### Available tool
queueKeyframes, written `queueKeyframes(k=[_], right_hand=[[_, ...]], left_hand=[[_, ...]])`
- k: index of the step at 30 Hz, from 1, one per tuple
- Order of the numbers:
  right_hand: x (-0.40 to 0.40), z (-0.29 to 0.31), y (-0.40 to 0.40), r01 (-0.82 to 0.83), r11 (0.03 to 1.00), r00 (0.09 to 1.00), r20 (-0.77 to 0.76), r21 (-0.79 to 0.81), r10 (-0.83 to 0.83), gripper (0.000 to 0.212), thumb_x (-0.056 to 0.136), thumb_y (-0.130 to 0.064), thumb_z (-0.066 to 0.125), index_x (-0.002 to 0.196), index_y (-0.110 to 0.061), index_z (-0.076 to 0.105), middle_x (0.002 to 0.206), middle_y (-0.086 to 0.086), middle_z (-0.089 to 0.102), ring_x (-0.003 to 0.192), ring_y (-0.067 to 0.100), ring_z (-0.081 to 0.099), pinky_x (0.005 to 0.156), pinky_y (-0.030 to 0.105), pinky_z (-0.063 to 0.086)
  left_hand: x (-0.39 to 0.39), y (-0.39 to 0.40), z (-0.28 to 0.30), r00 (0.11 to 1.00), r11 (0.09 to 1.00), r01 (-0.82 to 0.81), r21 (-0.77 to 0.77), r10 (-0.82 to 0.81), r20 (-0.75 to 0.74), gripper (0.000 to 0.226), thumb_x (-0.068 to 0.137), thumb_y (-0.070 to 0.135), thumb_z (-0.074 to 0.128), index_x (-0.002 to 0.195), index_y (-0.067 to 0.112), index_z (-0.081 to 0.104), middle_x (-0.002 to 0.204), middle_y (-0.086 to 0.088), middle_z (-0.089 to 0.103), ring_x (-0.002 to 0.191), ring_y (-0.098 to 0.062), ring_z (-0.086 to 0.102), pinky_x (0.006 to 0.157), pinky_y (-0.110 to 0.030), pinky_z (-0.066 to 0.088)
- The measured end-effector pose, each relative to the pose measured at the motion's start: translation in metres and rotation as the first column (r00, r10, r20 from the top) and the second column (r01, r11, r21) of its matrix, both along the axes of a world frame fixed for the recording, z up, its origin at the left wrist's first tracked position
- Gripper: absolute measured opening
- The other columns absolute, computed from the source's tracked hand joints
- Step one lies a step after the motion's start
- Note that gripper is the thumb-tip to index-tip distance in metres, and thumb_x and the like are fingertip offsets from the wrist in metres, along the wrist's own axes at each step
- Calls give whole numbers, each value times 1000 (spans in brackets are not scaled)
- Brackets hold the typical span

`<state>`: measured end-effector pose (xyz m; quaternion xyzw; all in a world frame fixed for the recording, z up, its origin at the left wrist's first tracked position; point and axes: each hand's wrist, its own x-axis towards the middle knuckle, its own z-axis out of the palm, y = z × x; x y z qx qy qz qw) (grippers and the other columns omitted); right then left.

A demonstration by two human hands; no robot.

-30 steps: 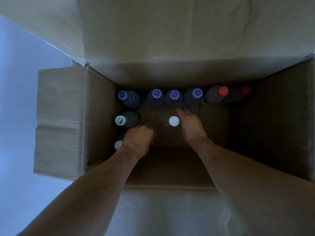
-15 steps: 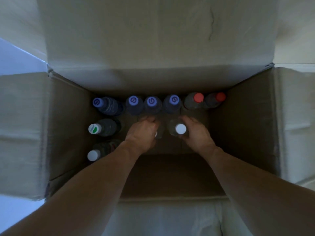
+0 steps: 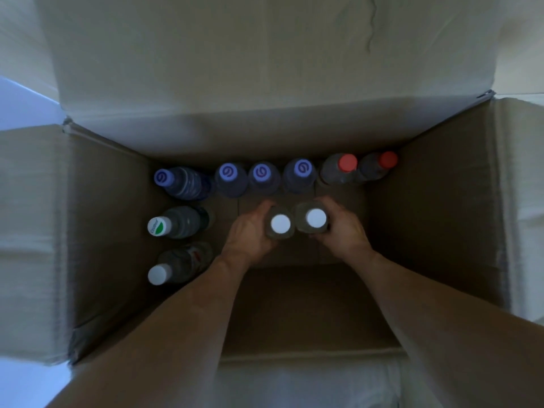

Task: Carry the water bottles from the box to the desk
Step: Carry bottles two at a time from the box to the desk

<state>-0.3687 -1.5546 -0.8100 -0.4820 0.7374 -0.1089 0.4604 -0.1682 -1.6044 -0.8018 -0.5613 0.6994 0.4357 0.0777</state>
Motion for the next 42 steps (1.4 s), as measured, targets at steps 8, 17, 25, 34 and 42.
queueKeyframes(k=[8, 17, 25, 34, 42], right_hand=[[-14, 69, -11, 50, 977, 957, 269, 207, -106, 64, 58, -26, 96, 112, -33, 63, 116, -12, 68, 115, 11, 60, 101, 34, 47], [-23, 215, -60, 181, 915, 719, 586, 360, -373, 54, 74, -3, 79, 122, -21, 62, 115, -3, 74, 111, 14, 67, 104, 35, 48], [-21, 361, -73, 239, 930, 630, 683, 281, -368, 58, 72, -29, 80, 127, -26, 60, 122, 7, 71, 114, 27, 67, 98, 49, 50], [-19, 470, -38, 370, 891, 568, 695, 263, -441, 77, 58, -51, 90, 126, -33, 59, 117, 7, 72, 109, 29, 69, 94, 57, 53], [-42, 549, 4, 492, 837, 535, 675, 240, -508, 74, 57, -55, 88, 122, -35, 59, 106, 3, 76, 93, 23, 75, 68, 40, 59]], left_hand=[[16, -11, 72, 931, 898, -285, 335, 342, -128, 70, 64, 25, 94, 123, 30, 57, 118, 10, 68, 114, -11, 61, 100, -38, 49], [21, -43, 216, 639, 630, -391, 671, 710, -295, 38, 80, 20, 81, 116, 28, 70, 118, -1, 74, 117, -25, 66, 91, -53, 52], [10, -56, 364, 599, 708, -402, 581, 683, -417, 36, 87, 45, 75, 118, 31, 62, 118, -4, 71, 114, -26, 66, 97, -61, 48], [-17, -31, 497, 660, 789, -372, 489, 595, -459, 74, 78, 76, 66, 136, 36, 44, 137, 7, 60, 119, -14, 64, 98, -53, 50], [-37, -18, 567, 698, 760, -219, 611, 560, -447, 53, 92, 47, 63, 134, 17, 52, 113, -12, 71, 109, -36, 69, 100, -61, 49]])
